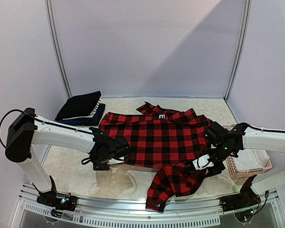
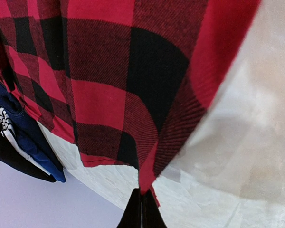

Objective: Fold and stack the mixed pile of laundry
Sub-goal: Fold the 1/3-folded shirt at the center of the board.

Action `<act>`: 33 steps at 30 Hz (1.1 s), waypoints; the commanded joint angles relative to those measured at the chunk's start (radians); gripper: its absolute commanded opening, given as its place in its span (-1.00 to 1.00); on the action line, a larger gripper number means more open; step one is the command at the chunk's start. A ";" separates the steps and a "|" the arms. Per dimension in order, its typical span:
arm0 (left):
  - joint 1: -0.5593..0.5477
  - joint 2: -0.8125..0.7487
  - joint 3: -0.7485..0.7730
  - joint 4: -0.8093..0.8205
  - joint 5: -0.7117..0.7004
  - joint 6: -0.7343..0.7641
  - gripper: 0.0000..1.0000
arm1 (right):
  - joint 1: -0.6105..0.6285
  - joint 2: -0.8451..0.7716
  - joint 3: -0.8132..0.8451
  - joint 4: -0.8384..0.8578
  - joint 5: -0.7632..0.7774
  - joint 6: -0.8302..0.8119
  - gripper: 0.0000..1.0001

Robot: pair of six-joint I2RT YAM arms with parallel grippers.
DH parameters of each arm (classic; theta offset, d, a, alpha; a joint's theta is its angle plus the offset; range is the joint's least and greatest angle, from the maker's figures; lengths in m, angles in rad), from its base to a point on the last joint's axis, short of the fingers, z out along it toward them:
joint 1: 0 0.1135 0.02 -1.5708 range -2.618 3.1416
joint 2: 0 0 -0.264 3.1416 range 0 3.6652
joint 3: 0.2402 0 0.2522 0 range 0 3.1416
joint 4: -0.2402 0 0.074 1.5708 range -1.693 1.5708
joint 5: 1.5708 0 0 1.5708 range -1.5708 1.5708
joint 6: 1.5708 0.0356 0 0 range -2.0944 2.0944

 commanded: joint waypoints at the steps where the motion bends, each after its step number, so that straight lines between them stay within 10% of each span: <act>1: 0.012 -0.006 0.007 0.003 -0.003 0.007 -1.00 | -0.032 0.002 -0.059 0.009 0.054 -0.115 0.29; 12: 0.013 -0.005 0.009 0.002 0.001 0.010 -1.00 | -0.102 0.142 -0.077 0.179 0.066 -0.139 0.34; 20: 0.013 -0.008 0.010 0.001 -0.011 0.009 -1.00 | -0.107 0.265 0.031 0.096 0.035 -0.088 -0.96; 33: 0.045 -0.035 0.060 -0.012 -0.048 0.005 -1.00 | -0.126 0.010 0.265 -0.097 0.000 0.055 -0.99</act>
